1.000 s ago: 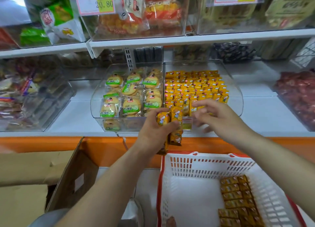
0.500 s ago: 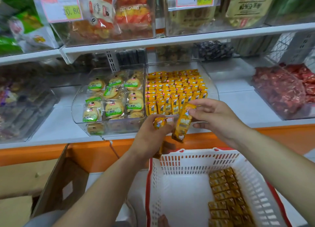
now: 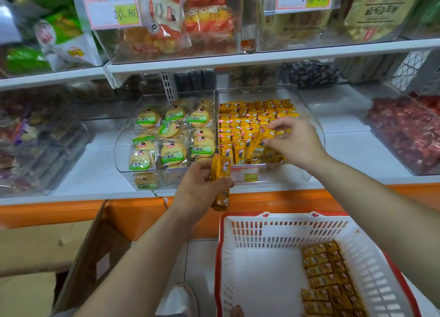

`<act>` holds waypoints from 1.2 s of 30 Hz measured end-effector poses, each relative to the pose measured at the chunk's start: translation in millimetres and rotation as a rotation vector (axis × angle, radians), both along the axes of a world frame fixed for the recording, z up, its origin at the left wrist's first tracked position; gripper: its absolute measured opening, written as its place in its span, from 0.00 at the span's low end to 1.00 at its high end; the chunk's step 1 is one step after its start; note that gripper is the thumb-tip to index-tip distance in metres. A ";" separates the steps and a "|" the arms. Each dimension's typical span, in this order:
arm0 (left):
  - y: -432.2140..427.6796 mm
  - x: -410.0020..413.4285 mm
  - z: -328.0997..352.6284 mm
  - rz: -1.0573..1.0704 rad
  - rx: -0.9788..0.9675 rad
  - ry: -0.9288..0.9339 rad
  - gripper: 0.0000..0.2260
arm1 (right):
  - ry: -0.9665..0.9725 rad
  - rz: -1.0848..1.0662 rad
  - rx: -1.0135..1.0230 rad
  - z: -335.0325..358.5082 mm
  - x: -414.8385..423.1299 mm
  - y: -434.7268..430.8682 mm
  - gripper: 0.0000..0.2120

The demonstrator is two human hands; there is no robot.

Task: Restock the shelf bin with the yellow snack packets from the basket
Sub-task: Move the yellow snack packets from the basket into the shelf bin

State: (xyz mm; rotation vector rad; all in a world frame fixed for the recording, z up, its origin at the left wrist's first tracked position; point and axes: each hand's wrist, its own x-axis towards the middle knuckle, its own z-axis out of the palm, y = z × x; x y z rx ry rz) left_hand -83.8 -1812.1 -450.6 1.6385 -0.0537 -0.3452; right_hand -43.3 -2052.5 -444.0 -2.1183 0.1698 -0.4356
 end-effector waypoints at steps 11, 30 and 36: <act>3.2 2.3 2.8 0.083 0.010 -0.072 0.09 | 0.190 0.096 -0.360 -33.4 52.2 17.2 0.14; -43.8 -16.7 -2.1 -0.136 -0.007 -0.032 0.16 | 0.210 0.321 0.441 5.5 -93.9 -10.9 0.15; -63.8 -24.3 -5.1 -0.162 0.022 -0.116 0.11 | 0.185 0.350 0.412 8.6 -93.4 -8.5 0.17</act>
